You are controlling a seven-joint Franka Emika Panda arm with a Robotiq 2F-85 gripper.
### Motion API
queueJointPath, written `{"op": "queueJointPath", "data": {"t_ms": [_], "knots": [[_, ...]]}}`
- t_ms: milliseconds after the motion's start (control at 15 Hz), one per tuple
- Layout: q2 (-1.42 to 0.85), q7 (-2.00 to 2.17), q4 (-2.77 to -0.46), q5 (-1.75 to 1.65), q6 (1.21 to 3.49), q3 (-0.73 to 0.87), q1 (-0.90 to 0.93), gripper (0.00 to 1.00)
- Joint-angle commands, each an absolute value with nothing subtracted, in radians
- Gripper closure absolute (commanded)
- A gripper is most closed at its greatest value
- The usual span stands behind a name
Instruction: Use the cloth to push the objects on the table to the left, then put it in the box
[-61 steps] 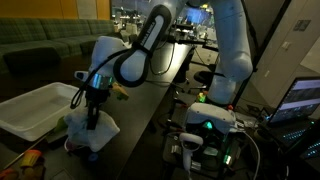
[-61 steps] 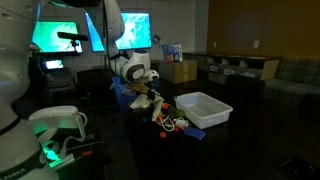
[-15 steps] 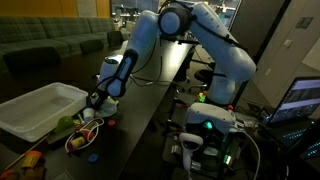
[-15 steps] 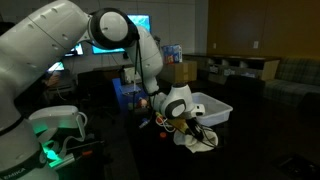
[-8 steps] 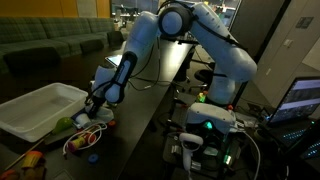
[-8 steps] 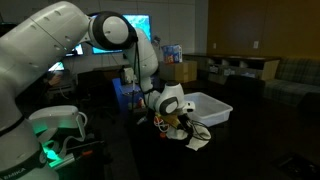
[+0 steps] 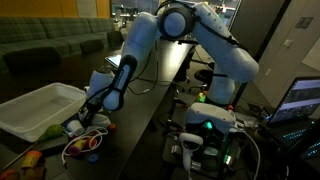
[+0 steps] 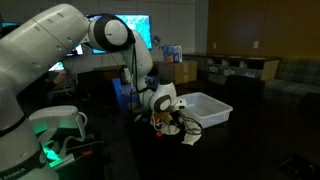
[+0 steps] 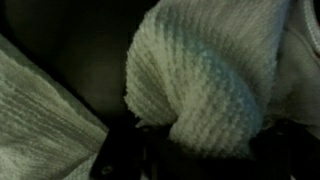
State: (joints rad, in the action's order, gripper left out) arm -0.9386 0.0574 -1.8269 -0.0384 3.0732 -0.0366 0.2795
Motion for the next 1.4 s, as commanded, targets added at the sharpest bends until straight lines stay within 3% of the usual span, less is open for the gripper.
{"op": "queueJointPath", "data": {"t_ms": [0, 800, 1333], "knots": [[-0.961, 0.093, -1.792, -0.021, 3.095, -0.039, 0.328, 0.99], [-1.065, 0.269, -1.587, -0.004, 3.046, 0.087, 0.603, 0.98], [-1.092, 0.298, -1.443, -0.005, 2.992, 0.069, 0.663, 0.98]]}}
